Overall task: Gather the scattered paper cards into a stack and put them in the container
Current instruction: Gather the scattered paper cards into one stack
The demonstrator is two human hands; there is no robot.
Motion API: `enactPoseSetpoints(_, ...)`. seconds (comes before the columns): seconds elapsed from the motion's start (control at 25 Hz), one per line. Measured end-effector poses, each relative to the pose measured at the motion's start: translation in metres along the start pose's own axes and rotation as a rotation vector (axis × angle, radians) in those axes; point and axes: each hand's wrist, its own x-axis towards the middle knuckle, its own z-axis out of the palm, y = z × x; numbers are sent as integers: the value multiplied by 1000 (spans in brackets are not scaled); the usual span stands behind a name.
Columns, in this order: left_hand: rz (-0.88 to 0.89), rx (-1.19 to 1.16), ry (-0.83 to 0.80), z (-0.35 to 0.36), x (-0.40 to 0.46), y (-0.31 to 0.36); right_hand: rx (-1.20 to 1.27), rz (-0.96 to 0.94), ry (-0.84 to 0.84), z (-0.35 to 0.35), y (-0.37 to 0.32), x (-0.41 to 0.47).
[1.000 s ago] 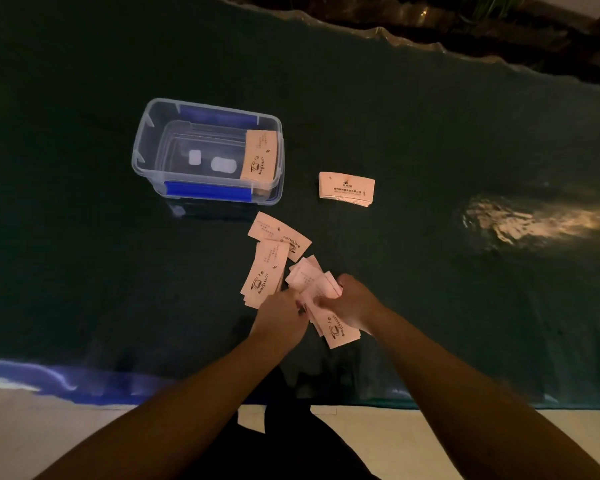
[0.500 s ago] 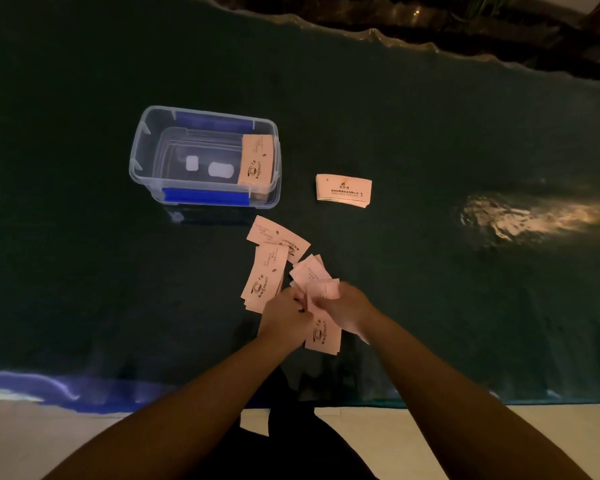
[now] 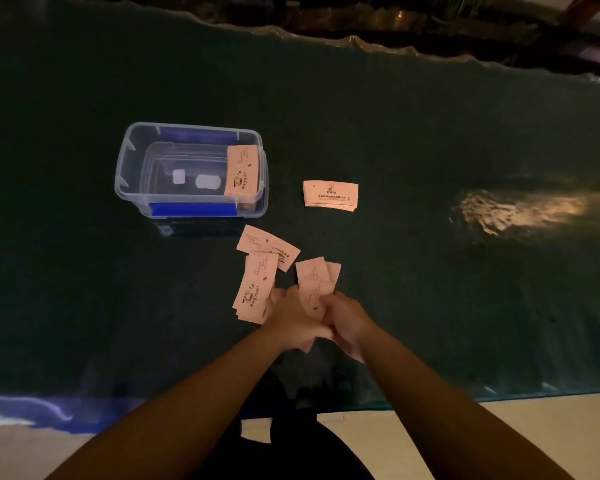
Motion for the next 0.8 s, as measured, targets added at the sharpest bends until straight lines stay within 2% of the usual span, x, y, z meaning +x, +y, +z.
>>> enactPoseSetpoints(0.04, -6, 47, 27, 1, 0, 0, 9, 5, -29, -1, 1, -1)
enactPoseSetpoints(0.16, 2, 42, 144, 6, 3, 3, -189, 19, -97, -6, -3, -2)
enactPoseSetpoints(0.36, 83, 49, 54, 10, 5, 7, -216, -142, 52, -13, -31, 5)
enactPoseSetpoints(0.44, 138, 13, 41, 10, 3, 6, -234, -205, 38, -12, -41, 7)
enactPoseSetpoints(0.56, 163, -29, 121, -4, -2, 5, -269, -254, -18, -3, -55, 6)
enactPoseSetpoints(0.68, 113, 1, 240, -29, -1, -5, -240, -280, -94, 16, -67, 7)
enactPoseSetpoints(0.8, 7, 0, 339, -54, 4, -21, -334, -256, -107, 39, -84, 17)
